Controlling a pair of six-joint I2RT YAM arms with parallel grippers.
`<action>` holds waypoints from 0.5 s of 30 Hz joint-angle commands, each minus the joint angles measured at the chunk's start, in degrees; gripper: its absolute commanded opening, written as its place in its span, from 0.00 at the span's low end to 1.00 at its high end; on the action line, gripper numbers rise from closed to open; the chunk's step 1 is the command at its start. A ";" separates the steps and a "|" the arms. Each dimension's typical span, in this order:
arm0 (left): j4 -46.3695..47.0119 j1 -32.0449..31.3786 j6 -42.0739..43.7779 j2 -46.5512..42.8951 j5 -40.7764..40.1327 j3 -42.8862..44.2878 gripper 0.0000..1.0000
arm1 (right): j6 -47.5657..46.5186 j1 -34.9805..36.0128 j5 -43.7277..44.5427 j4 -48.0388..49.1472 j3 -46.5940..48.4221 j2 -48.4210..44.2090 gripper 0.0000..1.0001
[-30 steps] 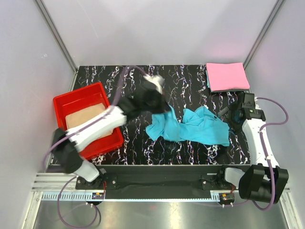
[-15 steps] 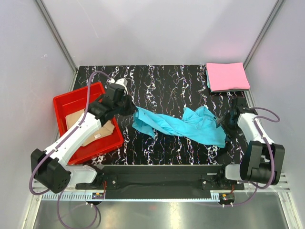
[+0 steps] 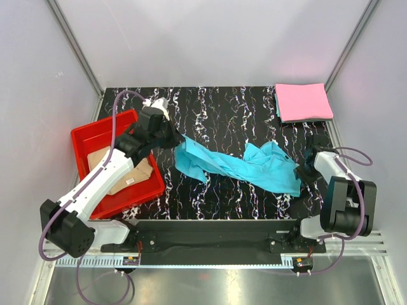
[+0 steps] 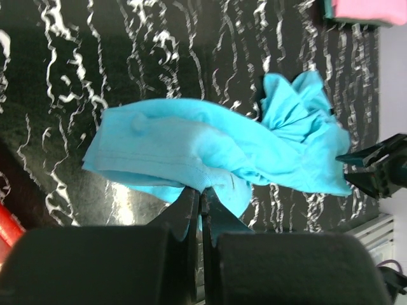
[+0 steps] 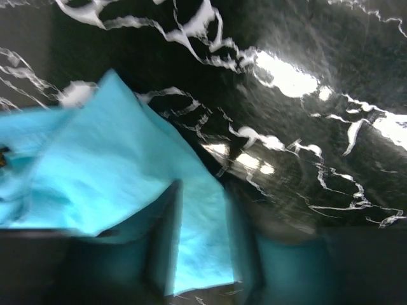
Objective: Fold and stack the t-shirts
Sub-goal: Flatten the tshirt out
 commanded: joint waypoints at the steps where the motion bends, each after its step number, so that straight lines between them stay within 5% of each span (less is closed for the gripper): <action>1: 4.71 0.21 -0.62 -1.17 1.98 4.46 0.00 | -0.45 -0.35 4.46 3.03 3.38 1.64 0.36; 4: 4.01 0.30 -0.98 -0.99 2.51 6.48 0.00 | -0.89 -0.35 4.02 2.95 5.75 3.58 0.00; 14: -1.53 0.56 3.41 0.24 -7.41 16.85 0.00 | -5.55 -0.35 -1.06 -4.62 21.84 -4.32 0.00; 15: -1.71 0.74 3.50 0.59 -7.42 17.03 0.00 | -5.90 -0.35 -3.26 -4.53 21.76 -4.59 0.10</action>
